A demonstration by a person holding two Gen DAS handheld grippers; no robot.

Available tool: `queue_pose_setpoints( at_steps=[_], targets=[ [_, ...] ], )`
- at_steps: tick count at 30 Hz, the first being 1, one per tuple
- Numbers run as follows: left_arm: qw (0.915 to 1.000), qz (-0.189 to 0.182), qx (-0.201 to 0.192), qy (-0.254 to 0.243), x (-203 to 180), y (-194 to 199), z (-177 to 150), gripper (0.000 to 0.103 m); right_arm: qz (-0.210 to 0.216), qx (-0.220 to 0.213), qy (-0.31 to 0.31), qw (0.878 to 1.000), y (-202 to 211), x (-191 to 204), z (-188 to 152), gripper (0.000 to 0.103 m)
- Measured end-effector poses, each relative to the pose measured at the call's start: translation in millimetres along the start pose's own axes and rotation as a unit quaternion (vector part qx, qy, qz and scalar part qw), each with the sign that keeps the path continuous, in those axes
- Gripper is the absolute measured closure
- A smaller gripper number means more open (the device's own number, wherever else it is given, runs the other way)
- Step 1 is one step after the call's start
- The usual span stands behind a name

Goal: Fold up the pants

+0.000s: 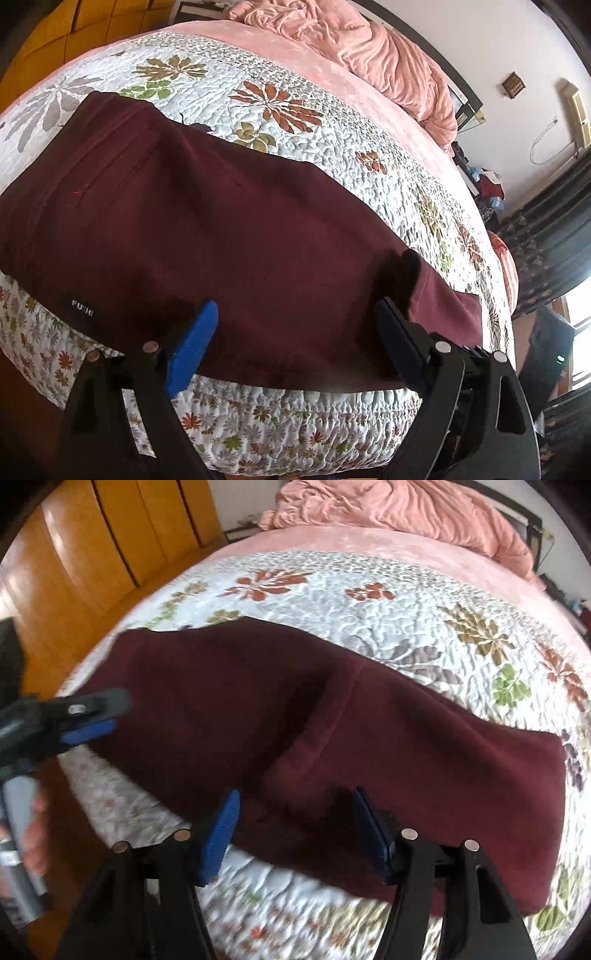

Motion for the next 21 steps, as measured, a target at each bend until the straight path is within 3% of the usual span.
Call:
queue_pose_setpoints(
  at_steps=[2,3,4,7,10,14,16,19,21],
  targets=[
    [1.0000,0.000,0.000,0.001,1.7,0.7,0.1,0.015,-0.011,0.004,-0.010,1.000,-7.9,-2.3,2.7,0.050],
    [1.0000,0.000,0.001,0.000,2.6,0.5,-0.4,0.015,-0.007,0.008,-0.013,1.000,-12.3,-4.2,4.1,0.060],
    [1.0000,-0.001,0.003,0.001,3.7,-0.3,-0.7,0.015,0.010,0.012,-0.019,1.000,-15.3,-5.8,4.9,0.077],
    [1.0000,-0.003,0.005,0.004,6.9,-2.7,-1.6,0.015,0.037,0.018,-0.034,0.999,-13.7,-7.5,7.2,0.084],
    [0.9999,-0.006,0.007,0.005,9.4,-4.2,-1.7,0.015,0.049,-0.004,-0.024,0.998,4.0,-0.7,11.0,0.086],
    [0.9999,-0.007,0.000,0.012,11.8,-2.3,1.2,0.015,0.106,-0.026,-0.022,0.994,26.4,15.7,22.1,0.086],
    [0.9999,-0.005,-0.002,0.013,12.3,-0.6,2.2,0.015,0.125,-0.012,-0.004,0.992,16.9,32.8,18.8,0.086],
    [0.9999,0.000,-0.002,0.011,11.3,0.4,2.6,0.015,0.105,0.024,0.013,0.994,-16.3,47.0,6.4,0.086],
    [1.0000,0.003,0.000,0.008,9.5,0.8,2.6,0.015,0.111,0.017,0.010,0.994,-20.8,46.4,2.5,0.085]
  ],
)
Point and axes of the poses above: each gripper's, at about its wrist camera, not at the fingertips, and y roughly against the way its jaws point, x to its left, z to its top, the point moved 2 cm from there along -y, roughly the way its jaws point, and after that the axes turned 10 degrees about -z, right-handed, at the moved point
